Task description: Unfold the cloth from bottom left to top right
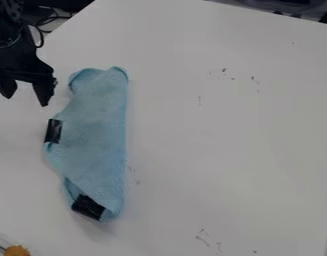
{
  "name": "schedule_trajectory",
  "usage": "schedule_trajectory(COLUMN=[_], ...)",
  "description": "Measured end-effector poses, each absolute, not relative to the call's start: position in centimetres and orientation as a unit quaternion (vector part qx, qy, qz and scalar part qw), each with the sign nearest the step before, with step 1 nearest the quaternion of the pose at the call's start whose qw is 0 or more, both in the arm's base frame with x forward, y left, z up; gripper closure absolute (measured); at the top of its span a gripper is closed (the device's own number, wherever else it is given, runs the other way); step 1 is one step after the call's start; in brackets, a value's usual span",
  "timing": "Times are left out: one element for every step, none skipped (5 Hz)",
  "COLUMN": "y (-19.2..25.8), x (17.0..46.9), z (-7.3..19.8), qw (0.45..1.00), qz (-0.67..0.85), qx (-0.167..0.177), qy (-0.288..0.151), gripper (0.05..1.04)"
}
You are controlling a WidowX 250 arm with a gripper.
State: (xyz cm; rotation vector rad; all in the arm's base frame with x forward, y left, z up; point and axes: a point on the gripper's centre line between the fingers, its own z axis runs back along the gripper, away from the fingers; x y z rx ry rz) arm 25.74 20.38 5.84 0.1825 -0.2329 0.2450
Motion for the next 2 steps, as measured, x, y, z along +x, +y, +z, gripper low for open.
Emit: schedule_trajectory(y=[20.1,18.9], x=[25.4,24.4], z=[4.8,3.3], qw=[0.984,0.982], qz=[0.126,0.149], qx=[0.081,0.060], qy=[-0.102,-0.096], gripper=[0.083,0.083])
